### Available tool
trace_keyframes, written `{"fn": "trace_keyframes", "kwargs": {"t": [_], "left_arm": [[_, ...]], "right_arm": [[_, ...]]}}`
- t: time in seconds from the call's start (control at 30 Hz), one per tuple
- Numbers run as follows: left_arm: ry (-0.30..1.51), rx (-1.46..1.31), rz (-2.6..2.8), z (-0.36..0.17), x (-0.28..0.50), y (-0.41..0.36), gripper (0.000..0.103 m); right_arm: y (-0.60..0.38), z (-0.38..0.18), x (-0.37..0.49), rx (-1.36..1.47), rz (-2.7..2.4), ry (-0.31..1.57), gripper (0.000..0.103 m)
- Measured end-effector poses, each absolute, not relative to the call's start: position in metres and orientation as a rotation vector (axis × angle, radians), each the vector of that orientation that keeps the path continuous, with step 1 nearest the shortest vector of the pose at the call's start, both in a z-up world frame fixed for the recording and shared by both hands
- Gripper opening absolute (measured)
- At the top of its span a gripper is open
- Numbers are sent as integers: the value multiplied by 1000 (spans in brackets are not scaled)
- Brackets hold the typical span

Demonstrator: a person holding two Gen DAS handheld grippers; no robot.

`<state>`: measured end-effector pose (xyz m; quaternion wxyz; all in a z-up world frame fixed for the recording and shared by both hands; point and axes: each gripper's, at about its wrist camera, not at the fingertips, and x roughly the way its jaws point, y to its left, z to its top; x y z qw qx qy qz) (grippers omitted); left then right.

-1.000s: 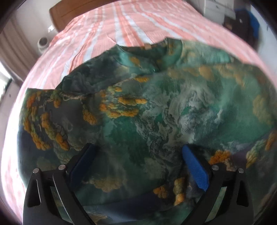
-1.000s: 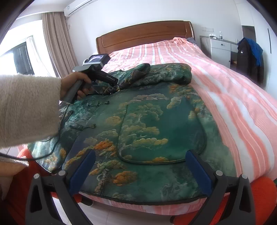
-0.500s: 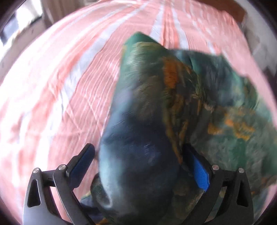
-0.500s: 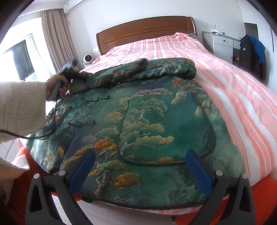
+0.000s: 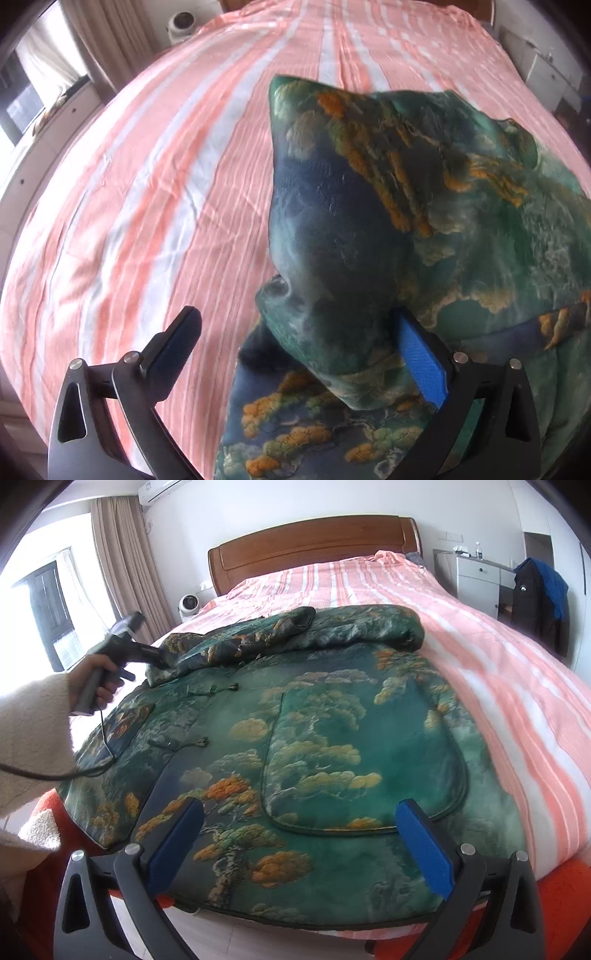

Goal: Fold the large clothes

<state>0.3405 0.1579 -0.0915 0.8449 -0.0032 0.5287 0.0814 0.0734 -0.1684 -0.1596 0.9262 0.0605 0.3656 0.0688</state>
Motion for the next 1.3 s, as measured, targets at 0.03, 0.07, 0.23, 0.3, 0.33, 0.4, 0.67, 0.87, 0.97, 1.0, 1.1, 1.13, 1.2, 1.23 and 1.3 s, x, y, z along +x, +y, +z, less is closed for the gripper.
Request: {"fn": "trace_keyframes", "kwargs": {"t": [0.03,0.07,0.23,0.3,0.33,0.4,0.67,0.87,0.97,1.0,1.1,1.13,1.2,1.23,1.3], "left_arm": [[1093,-7,174,-82,337,154,101],[1058,3,158,-68,328,148,101],[887,208,148,-3,284,119,101],[827,276,161,20,265,116,101],[805,294,166,27,257,122,101],[763,330,180,42,241,123,101],[677,376,225,77,202,134,102],[667,402,244,76,195,134,102],[670,419,255,71,195,136,102],[671,427,262,71,194,138,102],[689,474,275,71,186,151,102],[693,510,281,71,181,158,102],[697,664,315,70,162,177,102],[695,757,342,68,152,186,102],[720,978,399,60,127,211,103]], "right_arm": [[-168,-157,72,120,132,747,102],[-168,-154,70,115,123,735,102],[-169,-138,60,94,76,672,102],[-166,-137,62,90,76,674,102],[-162,-136,63,85,80,676,102],[-152,-135,62,70,98,676,102],[-121,-126,52,-22,167,647,102],[-125,-126,51,-14,147,655,102],[-131,-127,54,2,133,661,102],[-132,-128,55,8,130,663,102],[-135,-129,58,24,129,671,102],[-136,-130,60,30,128,678,102],[-137,-130,60,27,125,689,102],[-137,-129,59,21,124,684,102],[-136,-127,53,-9,114,662,102]]}}
